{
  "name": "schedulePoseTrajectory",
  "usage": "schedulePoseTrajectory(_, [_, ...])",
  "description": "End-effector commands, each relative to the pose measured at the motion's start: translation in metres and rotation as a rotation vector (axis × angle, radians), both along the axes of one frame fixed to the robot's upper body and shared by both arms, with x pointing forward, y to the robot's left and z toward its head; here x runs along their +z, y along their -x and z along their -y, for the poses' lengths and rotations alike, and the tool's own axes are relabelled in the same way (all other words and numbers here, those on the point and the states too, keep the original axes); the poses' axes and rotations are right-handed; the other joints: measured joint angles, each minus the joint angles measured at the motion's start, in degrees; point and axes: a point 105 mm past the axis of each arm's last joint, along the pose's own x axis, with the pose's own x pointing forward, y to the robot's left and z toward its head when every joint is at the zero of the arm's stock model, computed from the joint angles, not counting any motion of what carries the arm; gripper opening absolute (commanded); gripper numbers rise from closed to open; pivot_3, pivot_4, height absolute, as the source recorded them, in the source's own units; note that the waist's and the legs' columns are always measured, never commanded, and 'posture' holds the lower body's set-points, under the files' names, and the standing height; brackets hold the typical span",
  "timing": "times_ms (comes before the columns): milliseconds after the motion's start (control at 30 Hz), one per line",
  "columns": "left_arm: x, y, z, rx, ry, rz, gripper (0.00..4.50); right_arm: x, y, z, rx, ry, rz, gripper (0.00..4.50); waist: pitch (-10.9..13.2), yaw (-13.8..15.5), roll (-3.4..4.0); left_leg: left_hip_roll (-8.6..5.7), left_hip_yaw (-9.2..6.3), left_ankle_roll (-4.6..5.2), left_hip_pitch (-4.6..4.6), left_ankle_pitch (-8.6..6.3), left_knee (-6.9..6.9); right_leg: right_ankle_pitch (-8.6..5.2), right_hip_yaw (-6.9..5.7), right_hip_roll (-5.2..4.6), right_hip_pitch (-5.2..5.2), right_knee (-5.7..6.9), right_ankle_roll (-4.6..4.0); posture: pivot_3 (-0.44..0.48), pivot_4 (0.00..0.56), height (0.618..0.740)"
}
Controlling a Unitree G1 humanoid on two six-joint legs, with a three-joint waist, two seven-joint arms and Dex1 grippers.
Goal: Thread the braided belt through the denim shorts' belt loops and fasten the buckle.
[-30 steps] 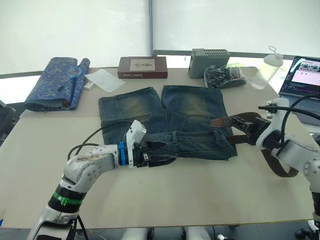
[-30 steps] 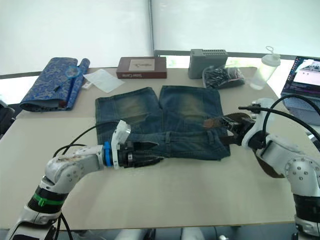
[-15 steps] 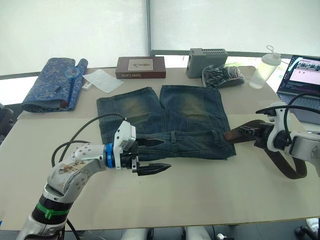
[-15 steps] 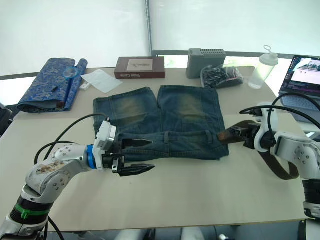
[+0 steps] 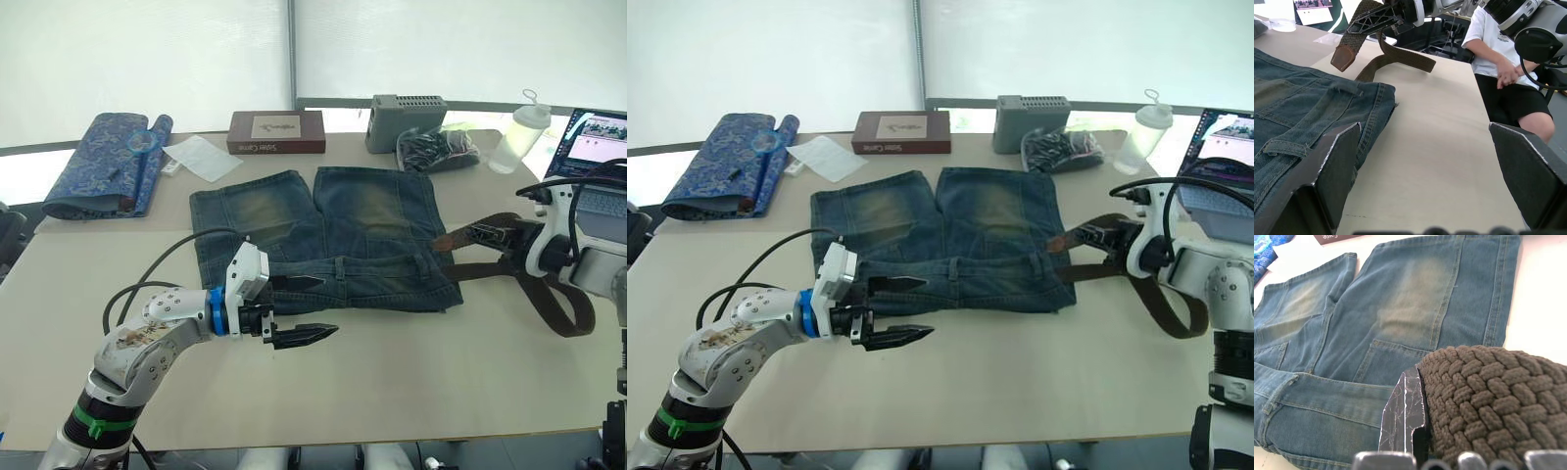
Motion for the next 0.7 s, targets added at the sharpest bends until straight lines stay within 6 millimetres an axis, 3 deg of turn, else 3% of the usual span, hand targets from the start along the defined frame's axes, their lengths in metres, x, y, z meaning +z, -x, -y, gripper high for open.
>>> schedulePoseTrajectory(33, [0.008,0.005,-0.001,-0.013,0.006,0.037,4.45,0.002,0.003,-0.003,0.028,0.022,0.008,0.00,0.00,0.00,0.00,0.00,0.00,0.00,0.00,0.00,0.00,0.00,0.00,0.00,0.00,0.00,0.00,0.000,0.150,0.740])
schedulePoseTrajectory(167, [0.007,0.006,-0.001,-0.014,0.002,0.036,4.45,0.000,0.005,-0.005,0.046,0.024,-0.003,0.00,0.00,-0.04,0.00,0.00,0.00,0.00,0.00,0.00,0.00,0.00,0.00,0.00,-0.01,0.02,0.00,0.000,0.150,0.740])
schedulePoseTrajectory(433, [-0.001,0.000,-0.005,0.015,-0.041,0.059,4.45,-0.026,0.005,-0.009,0.073,0.072,-0.085,0.00,0.00,-0.06,0.00,0.00,0.00,0.00,0.01,0.00,0.00,0.00,0.01,0.00,-0.01,0.03,0.00,0.000,0.150,0.740])
schedulePoseTrajectory(533, [-0.013,-0.013,-0.009,0.079,-0.137,0.138,4.45,-0.029,0.002,-0.009,0.072,0.089,-0.091,0.00,0.00,-0.04,0.01,-0.01,0.01,-0.01,0.03,0.00,0.00,0.00,0.01,0.00,0.00,0.02,0.00,0.000,0.150,0.740])
schedulePoseTrajectory(700, [-0.032,-0.039,-0.003,0.141,-0.272,0.233,4.45,-0.016,-0.001,-0.003,0.045,0.071,-0.048,0.00,0.00,0.01,0.00,-0.02,0.01,-0.02,0.04,0.01,0.00,0.00,0.00,0.00,0.02,0.02,0.00,0.000,0.150,0.740])
